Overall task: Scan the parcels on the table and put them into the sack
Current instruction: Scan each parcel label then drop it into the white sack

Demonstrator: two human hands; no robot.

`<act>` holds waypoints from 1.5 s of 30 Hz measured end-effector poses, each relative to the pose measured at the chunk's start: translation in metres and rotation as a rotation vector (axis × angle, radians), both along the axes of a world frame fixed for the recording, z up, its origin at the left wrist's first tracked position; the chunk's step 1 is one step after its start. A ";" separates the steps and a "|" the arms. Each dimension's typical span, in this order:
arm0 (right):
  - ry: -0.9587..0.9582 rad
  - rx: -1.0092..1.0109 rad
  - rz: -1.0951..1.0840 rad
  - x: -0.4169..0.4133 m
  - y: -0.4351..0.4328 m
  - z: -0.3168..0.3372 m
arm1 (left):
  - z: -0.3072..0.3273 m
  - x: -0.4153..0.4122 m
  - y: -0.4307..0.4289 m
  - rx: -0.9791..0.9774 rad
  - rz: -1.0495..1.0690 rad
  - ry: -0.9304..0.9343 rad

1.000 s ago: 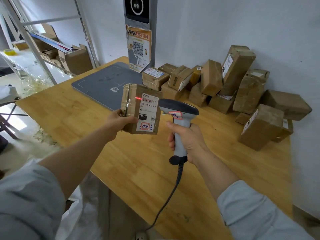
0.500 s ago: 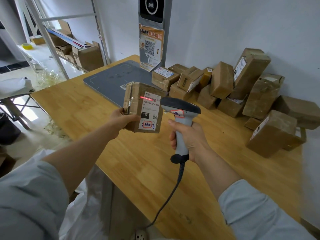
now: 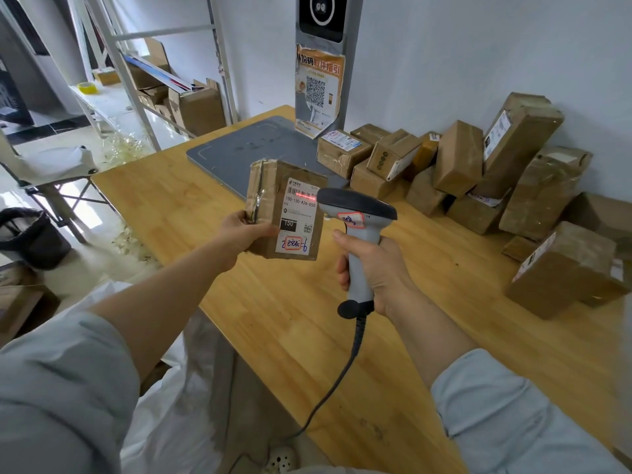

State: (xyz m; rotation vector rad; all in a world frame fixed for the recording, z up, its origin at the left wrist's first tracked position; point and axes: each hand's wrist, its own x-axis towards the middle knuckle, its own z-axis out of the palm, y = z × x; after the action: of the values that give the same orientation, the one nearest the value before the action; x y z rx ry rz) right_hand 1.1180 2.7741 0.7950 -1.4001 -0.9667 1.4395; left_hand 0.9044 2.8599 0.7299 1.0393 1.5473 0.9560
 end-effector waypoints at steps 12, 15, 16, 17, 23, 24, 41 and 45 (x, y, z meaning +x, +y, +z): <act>0.087 -0.021 0.130 -0.010 0.005 -0.016 | -0.011 -0.024 -0.039 -0.089 0.224 -0.015; 0.089 -0.043 0.230 -0.027 0.007 -0.032 | -0.019 -0.052 -0.070 -0.120 0.410 0.008; 0.089 -0.058 0.269 -0.035 0.007 -0.037 | -0.021 -0.063 -0.083 -0.136 0.465 0.005; 0.093 -0.074 0.306 -0.045 0.007 -0.042 | -0.024 -0.074 -0.096 -0.149 0.515 0.007; 0.116 -0.191 0.477 -0.101 -0.003 -0.068 | -0.038 -0.146 -0.168 -0.212 0.838 0.080; 0.109 -0.206 0.497 -0.110 -0.004 -0.072 | -0.044 -0.159 -0.176 -0.232 0.889 0.094; -0.247 -0.362 0.704 -0.338 0.057 -0.158 | -0.157 -0.352 -0.166 -0.686 0.678 0.852; -0.307 -0.387 0.764 -0.397 0.073 -0.187 | -0.184 -0.378 -0.146 -0.710 0.523 0.989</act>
State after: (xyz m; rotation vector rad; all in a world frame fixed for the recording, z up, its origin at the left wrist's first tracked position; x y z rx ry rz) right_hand 0.7206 2.8470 0.6082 -1.6489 -1.5990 2.0878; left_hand 0.5263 2.7137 0.5456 0.5765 2.7891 0.0714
